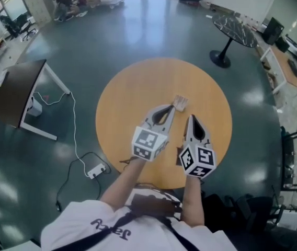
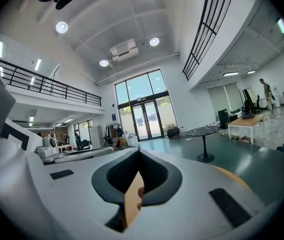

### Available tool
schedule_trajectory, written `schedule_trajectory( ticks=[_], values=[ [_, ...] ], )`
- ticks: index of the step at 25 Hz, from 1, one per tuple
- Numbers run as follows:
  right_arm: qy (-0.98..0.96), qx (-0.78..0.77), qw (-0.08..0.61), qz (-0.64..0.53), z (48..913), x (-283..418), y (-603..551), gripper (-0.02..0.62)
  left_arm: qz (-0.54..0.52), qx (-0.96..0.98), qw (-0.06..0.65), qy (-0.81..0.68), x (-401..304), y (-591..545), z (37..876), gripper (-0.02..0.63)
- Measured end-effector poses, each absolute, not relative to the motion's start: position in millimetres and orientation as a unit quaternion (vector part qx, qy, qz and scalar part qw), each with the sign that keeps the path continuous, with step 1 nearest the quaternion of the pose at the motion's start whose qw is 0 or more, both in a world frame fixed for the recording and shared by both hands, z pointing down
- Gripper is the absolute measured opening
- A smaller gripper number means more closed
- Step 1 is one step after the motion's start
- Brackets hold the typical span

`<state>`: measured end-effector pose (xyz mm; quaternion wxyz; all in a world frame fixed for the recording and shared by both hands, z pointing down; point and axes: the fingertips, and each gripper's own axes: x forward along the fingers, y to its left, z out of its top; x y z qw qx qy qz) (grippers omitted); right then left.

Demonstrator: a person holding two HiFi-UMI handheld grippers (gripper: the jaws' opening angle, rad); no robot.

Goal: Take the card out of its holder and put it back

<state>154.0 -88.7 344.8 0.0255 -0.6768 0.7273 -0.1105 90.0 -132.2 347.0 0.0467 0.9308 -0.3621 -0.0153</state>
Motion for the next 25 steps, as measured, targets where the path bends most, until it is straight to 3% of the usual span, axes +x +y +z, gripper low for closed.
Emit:
schedule_trajectory(
  ticks=[15, 25],
  values=[
    [0.752, -0.646, -0.033, -0.122, 398.9, 160.1, -155.3, 0.023, 0.051, 0.919, 0.058, -0.387, 85.8, -176.8, 405.9, 0.008],
    [0.706, -0.668, -0.028, -0.232, 461.9, 166.3, -169.9, 0.015, 0.113, 0.943, 0.104, -0.295, 100.8, -201.5, 475.3, 0.008]
  ],
)
